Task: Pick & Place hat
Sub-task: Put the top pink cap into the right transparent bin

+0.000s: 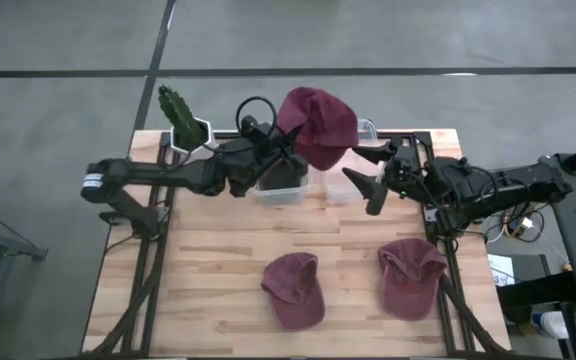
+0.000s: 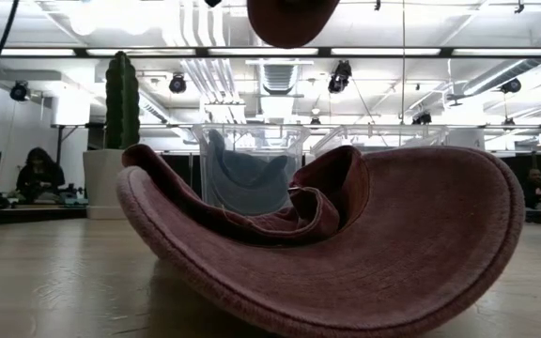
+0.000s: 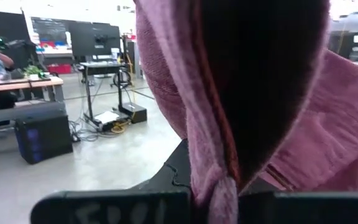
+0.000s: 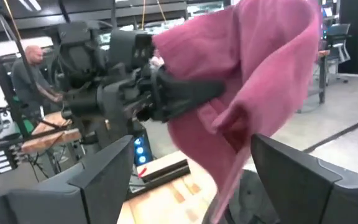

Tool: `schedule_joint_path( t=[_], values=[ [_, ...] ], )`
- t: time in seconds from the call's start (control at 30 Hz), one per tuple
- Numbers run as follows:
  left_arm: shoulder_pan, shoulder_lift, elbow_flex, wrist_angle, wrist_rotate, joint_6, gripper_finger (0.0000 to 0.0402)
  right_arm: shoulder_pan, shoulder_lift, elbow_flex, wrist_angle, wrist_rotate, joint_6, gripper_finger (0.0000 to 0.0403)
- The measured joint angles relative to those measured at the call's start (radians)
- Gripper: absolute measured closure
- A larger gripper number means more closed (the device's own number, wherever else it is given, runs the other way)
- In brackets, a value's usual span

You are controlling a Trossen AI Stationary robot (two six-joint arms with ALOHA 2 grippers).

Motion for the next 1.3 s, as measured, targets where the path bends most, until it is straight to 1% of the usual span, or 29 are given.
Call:
schedule_joint_path(
  t=[0.23, 0.47, 0.73, 0.87, 1.1, 1.3],
  values=[
    [0.003, 0.039, 0.090, -0.001, 0.010, 0.055, 0.0389, -0.005, 0.022, 0.000, 0.016, 0.100, -0.027, 0.0089],
    [0.001, 0.034, 0.084, -0.016, 0.008, 0.037, 0.0389, -0.004, 0.024, 0.000, 0.056, 0.149, -0.080, 0.0087],
    [-0.004, 0.034, 0.084, -0.035, 0.020, -0.020, 0.0389, -0.015, 0.023, 0.000, 0.108, 0.151, -0.124, 0.0087],
    [-0.011, 0.034, 0.083, -0.035, 0.036, -0.037, 0.0389, -0.036, 0.023, 0.000, 0.116, 0.151, -0.099, 0.0090],
    [-0.014, 0.034, 0.083, -0.035, 0.036, -0.037, 0.0389, -0.051, 0.023, 0.000, 0.157, 0.139, -0.089, 0.0085],
    [-0.014, 0.034, 0.083, -0.035, 0.044, -0.056, 0.0389, -0.060, 0.032, 0.000, 0.204, 0.113, -0.062, 0.0093]
  ],
)
